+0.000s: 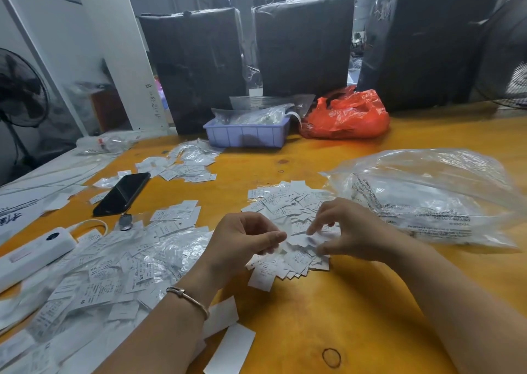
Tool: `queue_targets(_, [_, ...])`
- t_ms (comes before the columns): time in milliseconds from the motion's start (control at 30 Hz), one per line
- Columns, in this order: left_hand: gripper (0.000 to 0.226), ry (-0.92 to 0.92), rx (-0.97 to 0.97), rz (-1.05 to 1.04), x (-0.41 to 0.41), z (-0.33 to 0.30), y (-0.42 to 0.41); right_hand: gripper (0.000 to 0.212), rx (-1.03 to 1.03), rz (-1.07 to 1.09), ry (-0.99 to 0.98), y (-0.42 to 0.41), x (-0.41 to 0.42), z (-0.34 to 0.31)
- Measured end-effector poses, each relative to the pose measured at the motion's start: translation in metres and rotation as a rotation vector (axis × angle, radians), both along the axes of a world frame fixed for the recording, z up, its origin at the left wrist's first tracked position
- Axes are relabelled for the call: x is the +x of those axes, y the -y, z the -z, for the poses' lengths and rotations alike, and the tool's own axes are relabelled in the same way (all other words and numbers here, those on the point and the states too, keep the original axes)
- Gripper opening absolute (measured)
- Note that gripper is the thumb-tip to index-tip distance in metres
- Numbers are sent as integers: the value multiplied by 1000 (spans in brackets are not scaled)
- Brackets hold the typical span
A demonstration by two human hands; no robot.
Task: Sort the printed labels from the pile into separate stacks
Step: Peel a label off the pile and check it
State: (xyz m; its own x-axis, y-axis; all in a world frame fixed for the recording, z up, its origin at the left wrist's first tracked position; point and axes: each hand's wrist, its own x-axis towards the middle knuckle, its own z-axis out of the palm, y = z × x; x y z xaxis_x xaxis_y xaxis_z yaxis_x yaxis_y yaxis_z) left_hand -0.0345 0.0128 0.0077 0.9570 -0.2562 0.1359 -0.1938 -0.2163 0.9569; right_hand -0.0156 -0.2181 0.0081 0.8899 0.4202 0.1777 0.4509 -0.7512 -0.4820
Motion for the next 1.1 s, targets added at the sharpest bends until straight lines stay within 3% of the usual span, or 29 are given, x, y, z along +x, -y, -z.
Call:
queue_targets(200, [7,10,-8,27,-1,0,1,5,26,50,123,-3,1,0])
queue_targets(367, [5,41,-7,29,-2,-1,1,18,426,60,155,-4,-5,-10])
queue_targets(667, [9,98,-10,54,-7,-5,4,14,1148,5,27,-9,-17,-31])
queue_targets(1100, [12,91,-8,89,-8,-6,4,8,995,-42,70,-13,-23,-34])
